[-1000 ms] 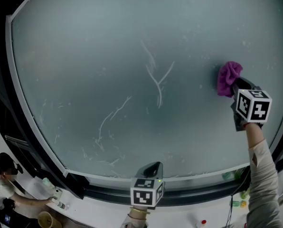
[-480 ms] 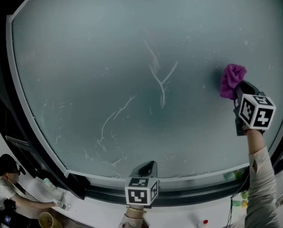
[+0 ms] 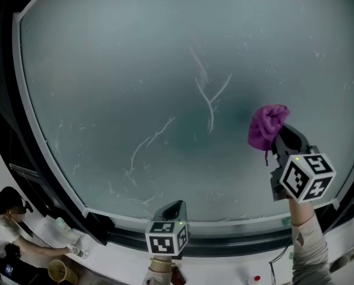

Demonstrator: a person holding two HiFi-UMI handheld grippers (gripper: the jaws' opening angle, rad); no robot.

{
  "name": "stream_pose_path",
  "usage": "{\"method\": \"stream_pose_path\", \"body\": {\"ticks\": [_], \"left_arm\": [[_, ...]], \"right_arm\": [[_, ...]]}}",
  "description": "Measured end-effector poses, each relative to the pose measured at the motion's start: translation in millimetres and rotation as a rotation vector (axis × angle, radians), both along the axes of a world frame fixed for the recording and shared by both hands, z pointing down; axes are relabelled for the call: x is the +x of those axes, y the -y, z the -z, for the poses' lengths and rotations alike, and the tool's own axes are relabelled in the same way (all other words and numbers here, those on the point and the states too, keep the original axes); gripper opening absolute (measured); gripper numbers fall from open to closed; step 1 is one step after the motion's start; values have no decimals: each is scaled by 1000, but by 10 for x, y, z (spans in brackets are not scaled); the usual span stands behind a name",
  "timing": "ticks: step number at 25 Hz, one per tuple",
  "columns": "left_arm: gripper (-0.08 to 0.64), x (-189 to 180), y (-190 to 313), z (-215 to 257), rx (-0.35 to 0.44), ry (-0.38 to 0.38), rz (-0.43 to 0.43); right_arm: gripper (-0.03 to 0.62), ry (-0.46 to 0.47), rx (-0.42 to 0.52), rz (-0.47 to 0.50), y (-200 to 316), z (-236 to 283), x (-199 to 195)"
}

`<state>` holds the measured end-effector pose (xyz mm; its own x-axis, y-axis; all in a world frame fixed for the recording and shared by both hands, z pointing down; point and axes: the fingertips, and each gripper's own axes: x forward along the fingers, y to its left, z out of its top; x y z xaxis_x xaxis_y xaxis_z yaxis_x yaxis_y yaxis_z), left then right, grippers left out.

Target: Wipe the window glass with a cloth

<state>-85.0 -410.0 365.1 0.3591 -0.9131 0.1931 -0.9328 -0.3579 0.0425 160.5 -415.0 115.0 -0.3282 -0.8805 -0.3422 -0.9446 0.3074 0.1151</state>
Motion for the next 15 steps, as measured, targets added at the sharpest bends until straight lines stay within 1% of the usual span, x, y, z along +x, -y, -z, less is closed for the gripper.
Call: {"method": "stream_pose_path", "body": {"ticks": [4, 8, 12, 15], "left_arm": [[5, -113, -22, -42, -4, 4, 24], [5, -222, -46, -73, -9, 5, 48], [5, -298, -67, -103, -15, 8, 66], [5, -353, -82, -129, -20, 3, 79]], "right_arm": [[51, -29, -19, 82, 56, -218, -460], [51, -54, -58, 166, 148, -437, -937], [51, -96, -96, 219, 267, -571, -1358], [51, -111, -123, 243, 364, -653, -1603]]}}
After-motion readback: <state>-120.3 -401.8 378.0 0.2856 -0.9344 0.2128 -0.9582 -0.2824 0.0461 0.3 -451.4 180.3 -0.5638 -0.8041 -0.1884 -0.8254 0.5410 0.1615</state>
